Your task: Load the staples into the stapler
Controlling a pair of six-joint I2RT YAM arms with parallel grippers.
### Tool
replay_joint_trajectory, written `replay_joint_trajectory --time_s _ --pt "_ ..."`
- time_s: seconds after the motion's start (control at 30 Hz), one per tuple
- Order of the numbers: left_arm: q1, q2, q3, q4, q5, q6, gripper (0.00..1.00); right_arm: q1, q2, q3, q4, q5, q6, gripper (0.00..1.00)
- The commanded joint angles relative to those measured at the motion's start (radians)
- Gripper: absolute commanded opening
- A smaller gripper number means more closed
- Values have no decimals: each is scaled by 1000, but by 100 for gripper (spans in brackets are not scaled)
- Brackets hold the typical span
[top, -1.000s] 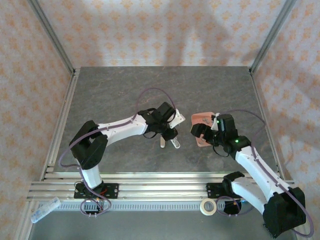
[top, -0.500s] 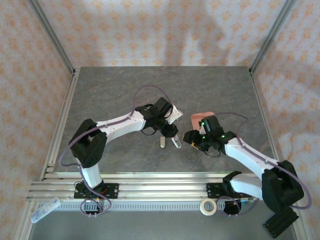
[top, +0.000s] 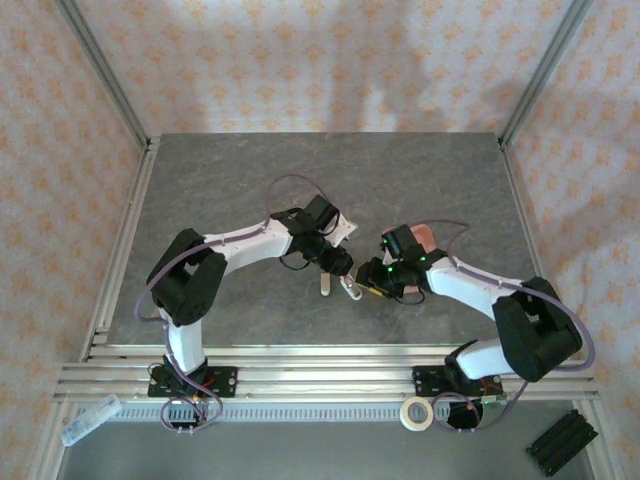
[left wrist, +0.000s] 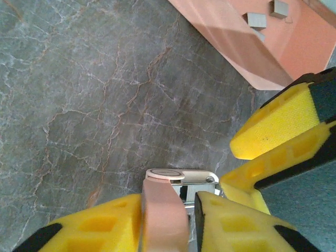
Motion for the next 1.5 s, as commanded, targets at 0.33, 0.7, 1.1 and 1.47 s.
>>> replay_joint_trajectory --time_s 0.33,0.7,1.1,1.47 --pt "11 -51 -37 75 68 -64 56 6 -14 3 -10 28 24 41" --pt "11 -130 -69 84 69 -31 54 4 -56 -38 -4 57 53 40" --pt "-20 -129 -78 50 142 24 49 -46 -120 -38 -22 57 46 41" --pt "25 -191 -108 157 -17 -92 61 -42 -95 -25 -26 19 25 40"
